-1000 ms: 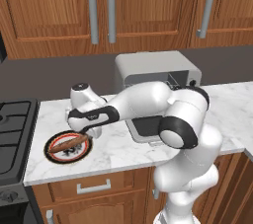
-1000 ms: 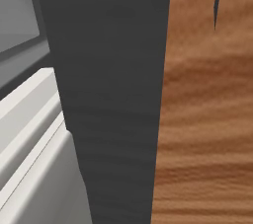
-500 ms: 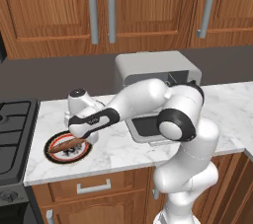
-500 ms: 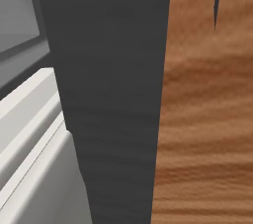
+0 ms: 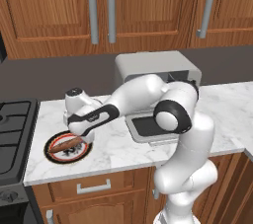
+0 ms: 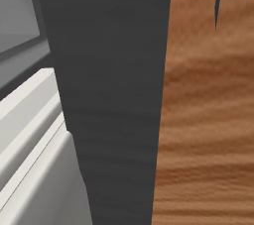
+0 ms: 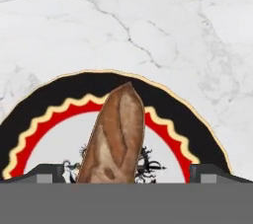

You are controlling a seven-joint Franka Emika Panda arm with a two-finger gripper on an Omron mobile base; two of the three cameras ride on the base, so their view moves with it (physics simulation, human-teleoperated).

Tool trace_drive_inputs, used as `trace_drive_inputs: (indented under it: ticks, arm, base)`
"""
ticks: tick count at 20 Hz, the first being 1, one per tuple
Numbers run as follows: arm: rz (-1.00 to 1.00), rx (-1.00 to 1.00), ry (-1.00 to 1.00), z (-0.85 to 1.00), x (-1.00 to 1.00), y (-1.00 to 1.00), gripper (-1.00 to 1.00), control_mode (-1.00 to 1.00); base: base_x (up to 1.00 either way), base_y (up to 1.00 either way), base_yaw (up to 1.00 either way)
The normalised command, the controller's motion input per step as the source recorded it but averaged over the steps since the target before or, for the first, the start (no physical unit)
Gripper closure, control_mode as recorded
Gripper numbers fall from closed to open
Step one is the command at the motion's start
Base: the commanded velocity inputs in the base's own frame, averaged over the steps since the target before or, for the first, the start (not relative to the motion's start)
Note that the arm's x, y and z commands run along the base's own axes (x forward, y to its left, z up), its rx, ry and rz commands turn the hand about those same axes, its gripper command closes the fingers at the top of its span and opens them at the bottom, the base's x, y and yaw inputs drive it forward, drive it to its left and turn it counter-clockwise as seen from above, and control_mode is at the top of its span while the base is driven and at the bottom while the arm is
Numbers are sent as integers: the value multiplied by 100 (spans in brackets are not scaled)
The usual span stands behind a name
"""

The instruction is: Pull the toaster oven rack outwards. Pick up the baguette from the plate and place it on the toaster oven rack. Close the toaster oven door fully and set the temperature to the lowest setting.

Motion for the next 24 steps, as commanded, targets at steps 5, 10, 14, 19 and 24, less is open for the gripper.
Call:
trace_drive_inputs:
  ticks: [5,10,14,19,24]
  arm:
    - [-6,0,4,0,23,0,-100,-100]
    - [-7,0,5,-9,7,0,-100,-100]
    - [-7,0,10,-26,-2,0,-100,-100]
    - [-7,0,8,-27,0,1,-100,-100]
    - [-5,0,1,-30,0,5,-100,-100]
  base:
    - [0,0,0]
    - [0,0,0]
    - [0,0,0]
    - [0,0,0]
    - [0,0,0]
